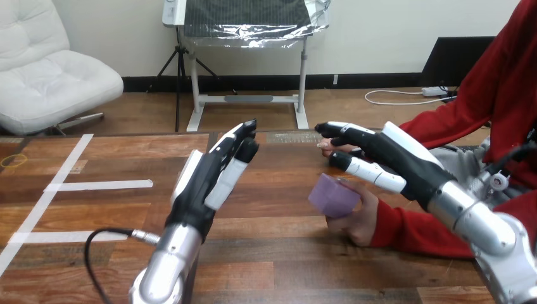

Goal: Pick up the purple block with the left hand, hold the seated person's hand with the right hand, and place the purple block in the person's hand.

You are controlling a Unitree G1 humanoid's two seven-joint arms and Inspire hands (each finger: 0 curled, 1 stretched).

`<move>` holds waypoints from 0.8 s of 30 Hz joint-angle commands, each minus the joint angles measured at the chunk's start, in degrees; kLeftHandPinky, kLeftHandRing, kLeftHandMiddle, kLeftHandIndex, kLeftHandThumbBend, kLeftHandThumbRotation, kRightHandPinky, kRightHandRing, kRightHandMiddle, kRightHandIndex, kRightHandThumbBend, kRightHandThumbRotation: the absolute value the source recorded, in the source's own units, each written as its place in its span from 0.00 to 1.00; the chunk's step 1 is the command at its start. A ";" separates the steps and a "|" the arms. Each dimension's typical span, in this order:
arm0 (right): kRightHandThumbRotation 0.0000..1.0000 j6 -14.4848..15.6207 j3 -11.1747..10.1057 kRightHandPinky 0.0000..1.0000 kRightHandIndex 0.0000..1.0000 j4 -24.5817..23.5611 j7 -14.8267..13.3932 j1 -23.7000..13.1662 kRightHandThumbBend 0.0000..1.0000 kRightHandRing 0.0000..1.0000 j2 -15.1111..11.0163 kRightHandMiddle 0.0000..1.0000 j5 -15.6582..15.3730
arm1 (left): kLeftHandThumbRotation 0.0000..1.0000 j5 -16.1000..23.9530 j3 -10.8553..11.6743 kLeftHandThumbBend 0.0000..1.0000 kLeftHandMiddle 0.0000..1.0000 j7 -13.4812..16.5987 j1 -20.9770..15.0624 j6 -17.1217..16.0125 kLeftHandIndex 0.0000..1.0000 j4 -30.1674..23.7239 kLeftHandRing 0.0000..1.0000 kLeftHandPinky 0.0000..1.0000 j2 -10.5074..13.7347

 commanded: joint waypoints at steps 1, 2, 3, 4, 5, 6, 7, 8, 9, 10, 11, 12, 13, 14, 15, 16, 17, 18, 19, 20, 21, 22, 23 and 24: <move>1.00 -2.30 -3.73 0.83 0.91 -8.42 -2.84 2.15 0.92 0.91 4.44 0.92 5.18 | 1.00 -2.55 1.49 0.88 0.89 -0.65 4.21 -0.25 0.88 -13.68 0.89 0.95 1.49; 1.00 -2.32 -3.83 0.84 0.91 -9.72 -2.92 3.05 0.92 0.92 5.02 0.92 6.03 | 1.00 -2.84 1.67 0.88 0.89 -0.73 5.15 -0.66 0.88 -14.90 0.89 0.94 1.51; 1.00 -2.19 -3.88 0.84 0.92 -10.61 -2.98 3.62 0.94 0.92 5.36 0.92 6.57 | 1.00 -3.03 1.79 0.87 0.88 -0.81 5.74 -0.83 0.87 -15.71 0.87 0.92 1.52; 1.00 -2.06 -3.90 0.85 0.92 -11.25 -3.01 4.01 0.94 0.92 5.58 0.92 6.95 | 1.00 -3.17 1.86 0.87 0.88 -0.88 6.15 -0.87 0.87 -16.32 0.87 0.91 1.53; 1.00 -2.10 -3.88 0.85 0.92 -12.60 -2.87 4.87 0.94 0.93 6.07 0.92 7.86 | 1.00 -3.38 2.02 0.87 0.87 -0.96 7.16 -1.12 0.86 -17.67 0.86 0.90 1.65; 1.00 -2.10 -3.87 0.85 0.92 -13.46 -2.74 5.39 0.95 0.93 6.36 0.93 8.41 | 1.00 -3.50 2.11 0.87 0.87 -1.01 7.80 -1.18 0.86 -18.57 0.85 0.89 1.73; 1.00 -2.05 -3.87 0.86 0.93 -14.08 -2.64 5.75 0.96 0.93 6.56 0.93 8.79 | 1.00 -3.57 2.18 0.87 0.87 -1.07 8.24 -1.16 0.86 -19.24 0.85 0.88 1.78; 1.00 -2.15 -3.77 0.86 0.93 -15.54 -2.57 6.61 0.96 0.94 6.94 0.93 9.36 | 1.00 -3.68 2.40 0.87 0.86 -1.08 9.28 -1.12 0.86 -20.67 0.85 0.88 1.89; 1.00 -2.17 -3.69 0.86 0.94 -16.48 -2.55 7.14 0.97 0.94 7.16 0.93 9.68 | 1.00 -3.73 2.56 0.87 0.86 -1.10 9.92 -1.00 0.85 -21.60 0.84 0.87 1.95; 1.00 -2.14 -3.64 0.87 0.94 -17.15 -2.52 7.51 0.98 0.94 7.29 0.93 9.92 | 1.00 -3.75 2.67 0.87 0.85 -1.12 10.36 -0.86 0.85 -22.28 0.84 0.87 1.96; 1.00 -2.38 -3.49 0.87 0.94 -18.41 -2.35 8.29 0.98 0.94 7.63 0.93 10.51 | 1.00 -4.02 2.99 0.87 0.85 -1.04 11.35 -1.11 0.85 -23.50 0.83 0.87 1.91; 1.00 -2.49 -3.42 0.87 0.95 -19.19 -2.20 8.75 0.99 0.94 7.84 0.93 10.89 | 1.00 -4.20 3.20 0.87 0.85 -0.98 11.94 -1.25 0.84 -24.25 0.83 0.86 1.84; 1.00 -2.52 -3.40 0.87 0.95 -19.75 -2.08 9.08 0.99 0.94 7.98 0.94 11.16 | 1.00 -4.31 3.34 0.88 0.84 -0.94 12.35 -1.30 0.83 -24.81 0.82 0.86 1.78; 1.00 -2.81 -3.28 0.88 0.96 -20.82 -1.92 9.78 0.99 0.94 8.38 0.94 11.74 | 1.00 -4.86 3.63 0.88 0.83 -0.99 13.29 -1.60 0.83 -25.93 0.82 0.86 1.70; 1.00 -2.93 -3.25 0.88 0.96 -21.47 -1.81 10.19 1.00 0.94 8.63 0.94 12.12 | 1.00 -5.20 3.79 0.87 0.83 -1.03 13.84 -1.71 0.82 -26.65 0.82 0.85 1.63; 1.00 -2.97 -3.24 0.88 0.96 -21.99 -1.71 10.52 1.00 0.94 8.80 0.94 12.37 | 1.00 -5.43 3.89 0.87 0.82 -1.06 14.27 -1.74 0.82 -27.21 0.81 0.85 1.57; 1.00 -3.10 -3.15 0.88 0.96 -23.21 -1.73 11.25 1.00 0.94 9.17 0.94 12.77 | 1.00 -6.11 4.06 0.87 0.82 -1.44 15.14 -1.79 0.82 -28.26 0.81 0.85 1.73; 1.00 -3.11 -3.11 0.88 0.96 -24.03 -1.75 11.73 1.00 0.94 9.41 0.93 12.99 | 1.00 -6.55 4.15 0.87 0.82 -1.72 15.68 -1.73 0.82 -28.93 0.81 0.85 1.87; 1.00 -3.12 -3.12 0.88 0.96 -24.61 -1.72 12.12 1.00 0.94 9.57 0.93 13.14 | 1.00 -6.83 4.16 0.86 0.82 -1.89 16.11 -1.69 0.82 -29.43 0.81 0.85 1.94; 1.00 -3.44 -3.02 0.88 0.96 -25.62 -1.55 12.73 1.00 0.93 9.91 0.93 13.69 | 1.00 -7.43 4.31 0.86 0.82 -2.25 16.98 -1.78 0.82 -30.41 0.81 0.85 2.21; 1.00 -3.55 -3.00 0.88 0.95 -26.28 -1.39 13.04 1.00 0.93 10.10 0.93 14.08 | 1.00 -7.79 4.38 0.86 0.82 -2.44 17.48 -1.71 0.82 -31.11 0.81 0.85 2.40; 1.00 -3.57 -3.01 0.88 0.95 -26.77 -1.26 13.27 1.00 0.93 10.25 0.93 14.34 | 1.00 -8.07 4.41 0.86 0.82 -2.57 17.83 -1.61 0.82 -31.63 0.81 0.85 2.54; 1.00 -3.84 -2.98 0.88 0.95 -27.60 -1.15 13.74 1.00 0.93 10.54 0.93 14.82 | 1.00 -8.44 4.61 0.85 0.82 -2.59 18.59 -1.79 0.82 -32.55 0.81 0.85 2.63; 1.00 -3.97 -3.01 0.87 0.95 -28.13 -1.07 14.07 1.00 0.92 10.73 0.92 15.08 | 1.00 -8.64 4.71 0.85 0.82 -2.56 19.09 -1.91 0.82 -33.13 0.81 0.85 2.65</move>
